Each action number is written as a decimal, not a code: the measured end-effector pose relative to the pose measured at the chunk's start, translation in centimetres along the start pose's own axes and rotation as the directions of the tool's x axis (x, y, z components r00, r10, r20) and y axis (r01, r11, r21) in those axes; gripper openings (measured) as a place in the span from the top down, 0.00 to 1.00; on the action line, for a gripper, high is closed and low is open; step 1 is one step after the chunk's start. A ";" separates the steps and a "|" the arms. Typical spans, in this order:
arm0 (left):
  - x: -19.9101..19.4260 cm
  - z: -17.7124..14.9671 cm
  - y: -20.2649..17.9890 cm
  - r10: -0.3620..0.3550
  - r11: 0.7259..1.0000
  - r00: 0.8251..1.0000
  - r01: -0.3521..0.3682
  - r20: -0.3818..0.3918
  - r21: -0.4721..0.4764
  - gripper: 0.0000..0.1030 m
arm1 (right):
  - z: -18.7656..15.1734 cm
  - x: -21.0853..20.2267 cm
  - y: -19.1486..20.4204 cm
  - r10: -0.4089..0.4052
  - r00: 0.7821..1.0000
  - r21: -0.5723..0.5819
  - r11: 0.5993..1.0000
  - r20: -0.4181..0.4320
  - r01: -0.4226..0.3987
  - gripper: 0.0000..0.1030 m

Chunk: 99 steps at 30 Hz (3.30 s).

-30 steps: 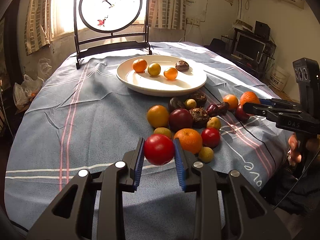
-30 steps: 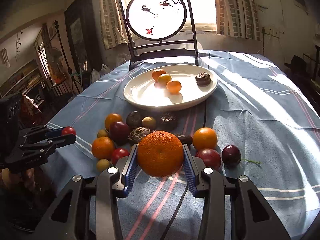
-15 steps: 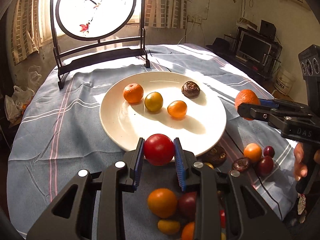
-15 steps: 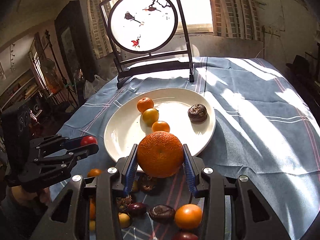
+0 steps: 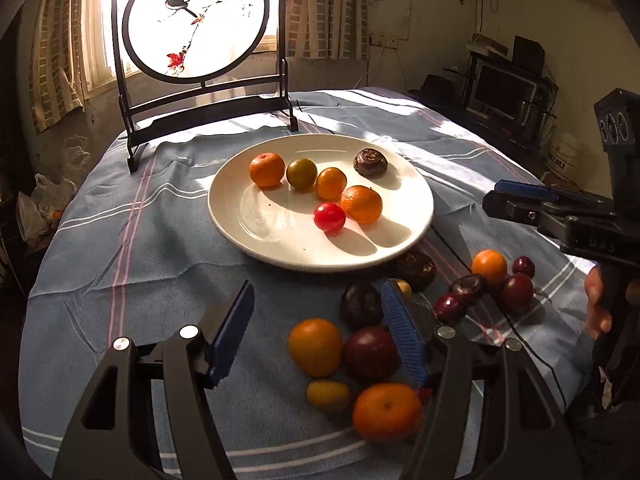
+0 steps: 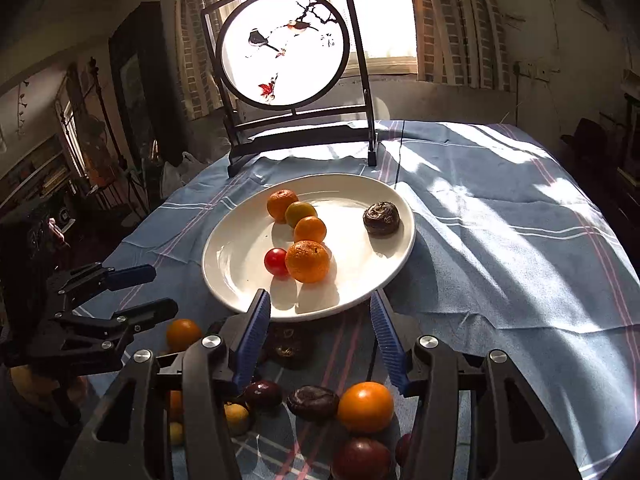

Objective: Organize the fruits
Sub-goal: 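Lower the red tomato onto the plate while the right tool releases the orange there, then grasp a large tangerine with the left tool while the right tool grasps a red plum, then place the tangerine on the plate while the right tool sets the red plum there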

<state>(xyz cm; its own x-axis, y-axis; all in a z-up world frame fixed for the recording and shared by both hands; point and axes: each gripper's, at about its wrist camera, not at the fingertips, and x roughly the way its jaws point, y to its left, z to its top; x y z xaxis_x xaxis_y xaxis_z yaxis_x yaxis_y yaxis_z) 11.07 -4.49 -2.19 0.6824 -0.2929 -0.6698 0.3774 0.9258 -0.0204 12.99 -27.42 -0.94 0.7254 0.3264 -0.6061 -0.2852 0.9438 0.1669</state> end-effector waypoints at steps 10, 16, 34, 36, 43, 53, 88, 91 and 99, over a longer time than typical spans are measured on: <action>-2.8 -7.0 -3.1 -0.031 0.997 0.998 0.034 -0.057 0.064 0.56 | -6.7 -3.2 -0.2 0.003 0.999 0.025 1.000 -0.032 -0.002 0.46; -1.0 -7.3 -2.6 -0.035 0.999 0.997 0.037 -0.072 0.018 0.56 | -7.8 -3.5 -0.3 0.000 0.999 0.033 0.999 -0.034 0.001 0.47; -0.6 -7.1 -3.5 -0.085 0.995 0.996 0.083 -0.036 -0.062 0.59 | -8.0 -3.5 -0.9 0.010 1.000 0.051 0.999 -0.024 -0.008 0.46; -1.1 -7.3 -3.5 -0.088 0.994 0.995 0.085 -0.040 -0.067 0.59 | -8.0 -3.8 -0.9 0.005 1.000 0.045 0.999 -0.020 -0.004 0.47; -0.9 -7.9 -2.3 -0.043 0.997 0.997 0.039 -0.065 -0.073 0.53 | -8.4 -4.0 -0.3 0.009 0.999 0.016 1.000 -0.037 -0.008 0.47; -0.4 -8.0 -0.7 -0.138 0.979 0.989 0.129 -0.050 -0.155 0.59 | -8.3 -3.0 -1.0 -0.027 0.997 0.021 0.999 -0.071 0.029 0.46; -5.7 -8.2 -0.4 0.022 0.996 0.999 -0.019 0.032 -0.086 0.59 | -7.6 0.4 -1.5 -0.057 0.988 0.047 0.997 -0.146 0.064 0.64; -5.7 -8.3 -0.2 0.020 0.996 0.999 -0.017 0.035 -0.091 0.59 | -7.7 -1.1 -1.2 -0.022 0.996 0.053 0.998 -0.089 0.026 0.64; -5.4 -6.8 0.4 -0.009 0.994 0.998 0.015 0.055 -0.112 0.59 | -6.0 -3.2 -1.1 0.077 0.997 0.078 0.994 -0.024 -0.075 0.64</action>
<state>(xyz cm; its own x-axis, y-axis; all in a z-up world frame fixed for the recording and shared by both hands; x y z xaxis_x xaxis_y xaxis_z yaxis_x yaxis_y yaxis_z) 3.27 -0.90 -3.63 0.7122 -0.3141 -0.6278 0.3154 0.9421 -0.1136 7.18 -29.85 -3.86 0.6859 0.3970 -0.6098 -0.2889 0.9178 0.2725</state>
